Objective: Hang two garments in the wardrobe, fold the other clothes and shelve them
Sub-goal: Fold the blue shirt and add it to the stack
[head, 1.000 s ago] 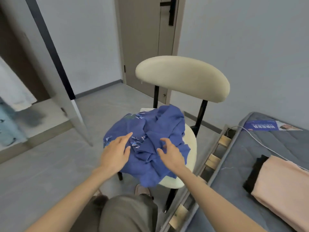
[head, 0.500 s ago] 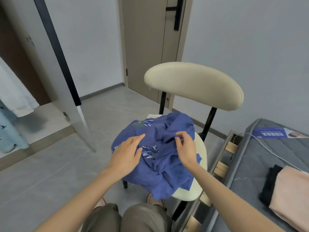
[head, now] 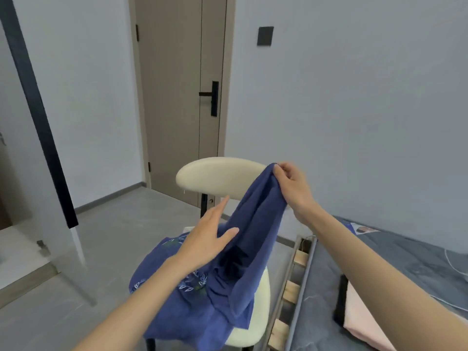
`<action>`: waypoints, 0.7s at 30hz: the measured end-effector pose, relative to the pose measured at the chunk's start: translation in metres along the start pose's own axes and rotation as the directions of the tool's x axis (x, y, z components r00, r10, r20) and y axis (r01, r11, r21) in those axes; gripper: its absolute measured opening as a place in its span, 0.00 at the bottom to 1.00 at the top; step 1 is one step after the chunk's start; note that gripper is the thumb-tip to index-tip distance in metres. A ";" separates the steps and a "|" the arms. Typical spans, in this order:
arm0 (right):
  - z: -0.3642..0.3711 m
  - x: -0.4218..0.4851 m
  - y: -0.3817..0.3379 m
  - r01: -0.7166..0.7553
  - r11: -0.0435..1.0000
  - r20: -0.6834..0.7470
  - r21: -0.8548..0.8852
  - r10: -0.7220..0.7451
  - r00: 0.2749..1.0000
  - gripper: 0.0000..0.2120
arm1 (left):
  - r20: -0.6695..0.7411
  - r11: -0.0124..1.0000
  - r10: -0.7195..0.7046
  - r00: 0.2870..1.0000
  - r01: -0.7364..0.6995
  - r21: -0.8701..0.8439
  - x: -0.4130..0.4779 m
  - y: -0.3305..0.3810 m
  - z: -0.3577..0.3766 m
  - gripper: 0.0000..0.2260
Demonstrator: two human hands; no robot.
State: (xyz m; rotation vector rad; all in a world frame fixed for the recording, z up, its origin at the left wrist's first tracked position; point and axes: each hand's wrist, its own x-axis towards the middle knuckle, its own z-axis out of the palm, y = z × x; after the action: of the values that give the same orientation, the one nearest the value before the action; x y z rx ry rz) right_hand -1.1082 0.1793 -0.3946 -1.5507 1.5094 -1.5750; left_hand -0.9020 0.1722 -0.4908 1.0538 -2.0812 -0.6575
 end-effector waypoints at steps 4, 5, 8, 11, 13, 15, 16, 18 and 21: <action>-0.024 -0.010 -0.034 0.066 0.998 -0.004 -0.002 -0.066 0.998 0.08 | 0.063 0.992 0.119 0.991 -0.116 -0.059 0.005 0.043 0.012 0.36; -0.029 -0.012 -0.040 0.077 0.997 -0.002 0.000 -0.077 0.997 0.08 | 0.055 0.988 0.146 0.988 -0.143 -0.054 0.007 0.048 0.017 0.35; -0.046 -0.017 -0.059 0.077 0.996 -0.007 0.034 -0.077 0.997 0.09 | 0.010 0.987 0.127 0.992 -0.125 -0.101 0.012 0.053 0.027 0.31; -0.061 -0.019 -0.073 0.076 0.996 0.020 0.050 -0.077 0.997 0.11 | 0.006 0.981 -0.001 1.000 0.002 -0.192 0.016 0.059 0.031 0.34; -0.069 -0.021 -0.079 0.068 0.996 0.043 0.054 -0.070 0.997 0.12 | 0.051 0.965 0.006 0.999 0.008 -0.262 0.017 0.071 0.033 0.32; -0.075 -0.022 -0.083 0.052 0.997 0.046 0.050 -0.055 0.997 0.12 | 0.116 0.933 -0.003 0.993 0.045 -0.357 0.019 0.083 0.041 0.28; -0.078 -0.022 -0.085 0.049 0.998 0.039 0.045 -0.050 0.998 0.11 | 0.136 0.925 0.009 0.991 0.043 -0.378 0.020 0.088 0.046 0.26; -0.085 -0.023 -0.088 0.045 0.998 0.013 0.035 -0.046 0.999 0.11 | 0.144 0.941 0.064 0.988 -0.012 -0.337 0.021 0.095 0.055 0.21; -0.101 -0.024 -0.092 0.041 0.999 -0.052 0.034 -0.040 0.998 0.11 | 0.071 0.970 0.068 0.995 -0.050 -0.239 0.027 0.099 0.057 0.11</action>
State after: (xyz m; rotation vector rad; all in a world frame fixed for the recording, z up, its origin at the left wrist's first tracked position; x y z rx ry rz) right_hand -1.1598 0.2643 -0.2985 -1.5411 1.4779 -1.6676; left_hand -1.0048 0.2102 -0.4480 0.8401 -2.0318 -0.9051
